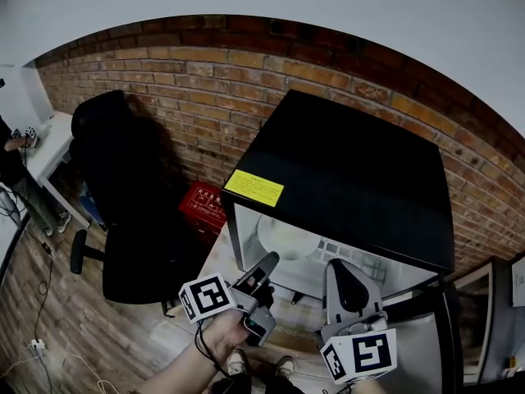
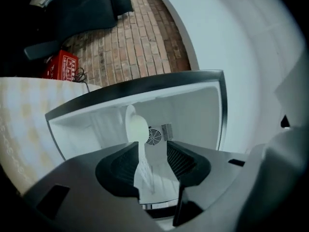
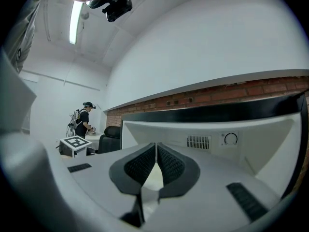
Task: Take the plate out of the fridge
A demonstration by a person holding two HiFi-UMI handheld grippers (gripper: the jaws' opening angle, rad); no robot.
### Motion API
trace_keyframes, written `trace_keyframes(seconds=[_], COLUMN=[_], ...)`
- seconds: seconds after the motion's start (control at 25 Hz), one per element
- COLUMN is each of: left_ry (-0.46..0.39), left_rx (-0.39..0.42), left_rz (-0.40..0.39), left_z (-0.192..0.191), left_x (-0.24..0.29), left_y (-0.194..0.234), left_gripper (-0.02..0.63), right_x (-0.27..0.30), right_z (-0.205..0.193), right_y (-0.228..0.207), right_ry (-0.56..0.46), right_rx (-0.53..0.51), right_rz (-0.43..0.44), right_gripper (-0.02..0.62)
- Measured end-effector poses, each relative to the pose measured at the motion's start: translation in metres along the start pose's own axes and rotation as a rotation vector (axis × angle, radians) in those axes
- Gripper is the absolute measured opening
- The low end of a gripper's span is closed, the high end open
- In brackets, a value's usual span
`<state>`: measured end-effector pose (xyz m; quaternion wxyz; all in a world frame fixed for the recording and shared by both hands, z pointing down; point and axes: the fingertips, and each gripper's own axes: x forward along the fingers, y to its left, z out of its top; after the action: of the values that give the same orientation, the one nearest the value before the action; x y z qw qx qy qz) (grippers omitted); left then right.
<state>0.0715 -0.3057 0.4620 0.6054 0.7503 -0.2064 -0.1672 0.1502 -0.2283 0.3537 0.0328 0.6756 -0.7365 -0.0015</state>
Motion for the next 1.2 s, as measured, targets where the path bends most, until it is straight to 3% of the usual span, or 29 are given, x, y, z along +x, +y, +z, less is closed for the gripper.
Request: trace_keyframes(seconds=[0.28, 0.84, 0.92, 1.08, 1.2], left_ry=[-0.005, -0.006, -0.016, -0.031, -0.018], left_rx=[-0.129, -0.241, -0.246, -0.244, -0.227], left_rz=[0.015, 0.029, 0.048, 0.075, 0.103], left_z=[0.004, 0.006, 0.006, 0.009, 0.008], left_x=[0.013, 0.031, 0.031, 0.031, 0.032], left_y=[0.029, 0.053, 0.055, 0.053, 0.051], left_gripper=[0.172, 0.169, 0.151, 0.050, 0.037], right_x=[0.012, 0.027, 0.027, 0.025, 0.024], right_z=[-0.014, -0.032, -0.033, -0.035, -0.035], right_y=[-0.002, -0.004, -0.005, -0.008, -0.008], right_ry=[0.036, 0.074, 0.077, 0.078, 0.077], right_rx=[0.012, 0.027, 0.027, 0.035, 0.038], right_rz=[0.001, -0.001, -0.004, -0.009, -0.009], right_gripper=[0.032, 0.032, 0.032, 0.032, 0.032])
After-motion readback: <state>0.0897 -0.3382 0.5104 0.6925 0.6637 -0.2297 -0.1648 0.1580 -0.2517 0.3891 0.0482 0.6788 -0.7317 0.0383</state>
